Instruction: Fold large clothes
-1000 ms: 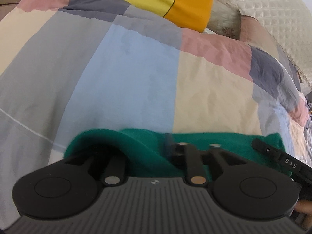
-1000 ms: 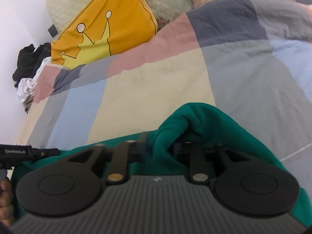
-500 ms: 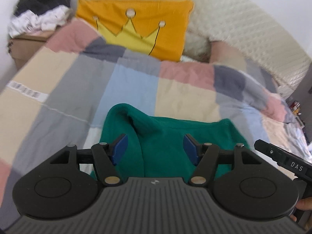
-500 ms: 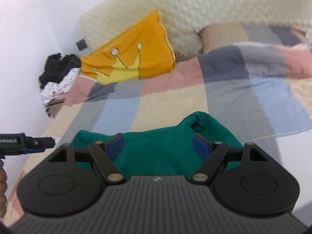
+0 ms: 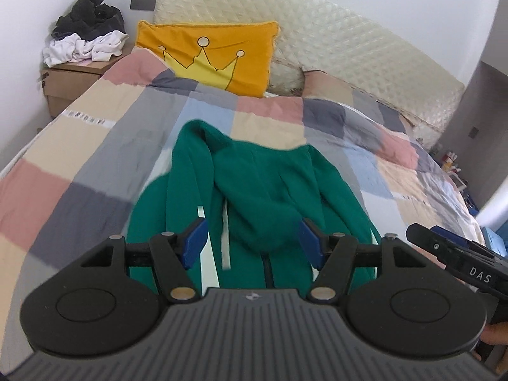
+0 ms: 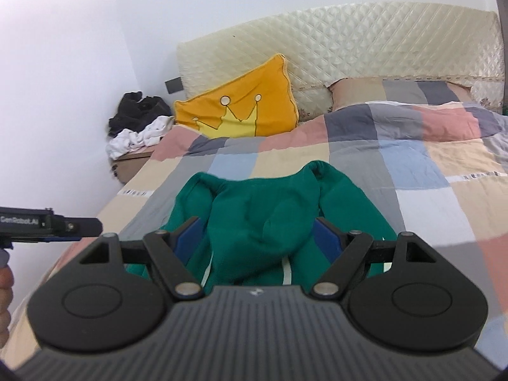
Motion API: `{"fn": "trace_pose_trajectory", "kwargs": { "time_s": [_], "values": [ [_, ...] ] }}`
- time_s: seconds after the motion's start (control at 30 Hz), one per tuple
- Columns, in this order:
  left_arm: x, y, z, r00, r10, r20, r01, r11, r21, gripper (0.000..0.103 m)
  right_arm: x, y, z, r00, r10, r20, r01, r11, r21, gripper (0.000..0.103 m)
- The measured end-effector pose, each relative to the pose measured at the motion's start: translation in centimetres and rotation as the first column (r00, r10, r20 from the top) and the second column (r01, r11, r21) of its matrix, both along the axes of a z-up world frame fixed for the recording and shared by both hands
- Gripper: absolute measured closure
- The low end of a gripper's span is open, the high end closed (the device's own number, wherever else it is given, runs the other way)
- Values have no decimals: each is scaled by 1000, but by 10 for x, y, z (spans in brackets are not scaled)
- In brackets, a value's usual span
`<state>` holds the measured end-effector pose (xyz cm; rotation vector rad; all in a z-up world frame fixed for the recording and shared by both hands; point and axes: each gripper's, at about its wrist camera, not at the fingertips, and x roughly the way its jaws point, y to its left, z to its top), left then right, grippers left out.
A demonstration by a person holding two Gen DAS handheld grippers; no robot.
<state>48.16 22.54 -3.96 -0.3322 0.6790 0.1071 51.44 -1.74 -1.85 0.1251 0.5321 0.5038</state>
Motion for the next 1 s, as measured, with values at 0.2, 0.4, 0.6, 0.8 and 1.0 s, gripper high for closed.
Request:
{"fn": "trace_pose_trajectory", "kwargs": {
  "time_s": [0.2,0.4,0.6,0.8,1.0],
  "values": [
    [-55,-23,-37,998,-14,-68,13,1000,-17,35,-58,-8,-24,999,20,32,-19,999,-31,24],
    [-71,-17,-100,972,14,-234,-15,1000,-1,35,-76,-4,-63,998,49,28,-47,998,-49,24],
    [-71,-21,-147,947,-35,-318,32,999,-14,35,-64,-4,-101,998,47,-45,-47,999,-1,24],
    [-53,-39,-175,920,-37,-390,89,989,115,45,-56,-1,-120,994,37,-99,-42,998,-42,24],
    [-47,-32,-180,911,-8,-412,113,967,230,92,-53,-8,-126,990,37,-139,-39,999,-7,24]
  ]
}}
